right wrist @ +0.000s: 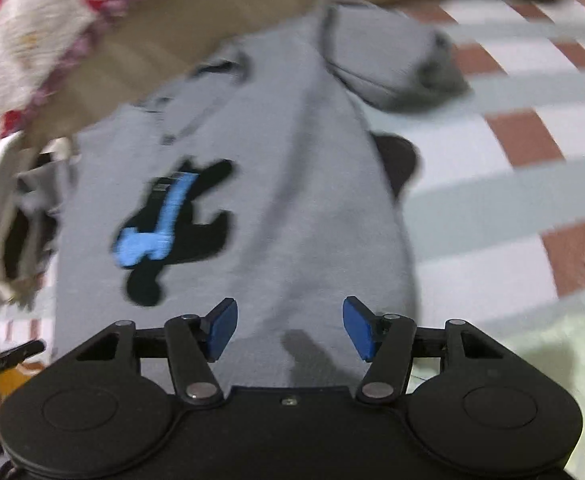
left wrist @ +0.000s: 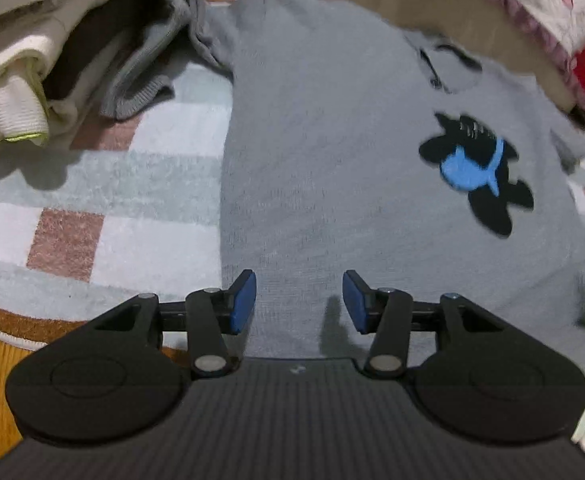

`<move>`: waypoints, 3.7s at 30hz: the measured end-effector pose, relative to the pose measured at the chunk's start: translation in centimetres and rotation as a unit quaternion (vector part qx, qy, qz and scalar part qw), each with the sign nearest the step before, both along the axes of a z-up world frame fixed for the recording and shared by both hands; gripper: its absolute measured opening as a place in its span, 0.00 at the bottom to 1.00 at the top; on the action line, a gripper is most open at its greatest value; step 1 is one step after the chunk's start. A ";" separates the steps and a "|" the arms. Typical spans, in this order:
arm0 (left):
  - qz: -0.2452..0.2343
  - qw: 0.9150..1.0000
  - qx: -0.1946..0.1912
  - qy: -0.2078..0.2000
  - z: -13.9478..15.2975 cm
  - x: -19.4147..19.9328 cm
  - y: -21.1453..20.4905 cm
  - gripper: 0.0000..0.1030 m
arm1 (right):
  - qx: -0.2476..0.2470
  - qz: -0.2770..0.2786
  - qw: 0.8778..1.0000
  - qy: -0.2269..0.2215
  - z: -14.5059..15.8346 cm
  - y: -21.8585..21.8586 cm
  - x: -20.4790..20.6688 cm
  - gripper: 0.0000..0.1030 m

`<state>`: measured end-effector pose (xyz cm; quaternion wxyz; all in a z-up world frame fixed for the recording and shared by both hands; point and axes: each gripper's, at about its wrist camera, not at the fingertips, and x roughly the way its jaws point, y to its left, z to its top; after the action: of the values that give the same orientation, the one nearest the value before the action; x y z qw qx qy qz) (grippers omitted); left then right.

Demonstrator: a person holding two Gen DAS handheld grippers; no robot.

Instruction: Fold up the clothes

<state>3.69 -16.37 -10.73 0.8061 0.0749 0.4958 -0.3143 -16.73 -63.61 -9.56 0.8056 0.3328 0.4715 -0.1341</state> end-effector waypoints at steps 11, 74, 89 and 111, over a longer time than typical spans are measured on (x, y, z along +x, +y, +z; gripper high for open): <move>-0.006 0.999 0.022 0.033 -3.0 -0.7 0.8 0.44 | 0.084 0.029 0.990 0.108 -4.2 -2.4 1.1 0.68; 0.009 0.993 -0.031 -0.113 0.9 -3.6 -2.4 0.09 | 0.193 0.089 0.976 -0.044 -3.8 -1.6 2.3 0.09; 0.046 0.997 -0.023 -0.053 6.2 -5.7 5.7 0.08 | 0.147 0.210 0.965 -0.059 6.4 2.4 -3.8 0.09; -0.137 0.979 0.003 -0.150 19.9 -5.0 -10.8 0.30 | 0.070 -0.043 0.942 -0.326 12.8 -7.0 -5.7 0.40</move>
<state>-1.30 -27.18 9.19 0.8205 0.1913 0.3549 -0.4052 -22.41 -70.65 3.19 0.8834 0.4336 0.1769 -0.0198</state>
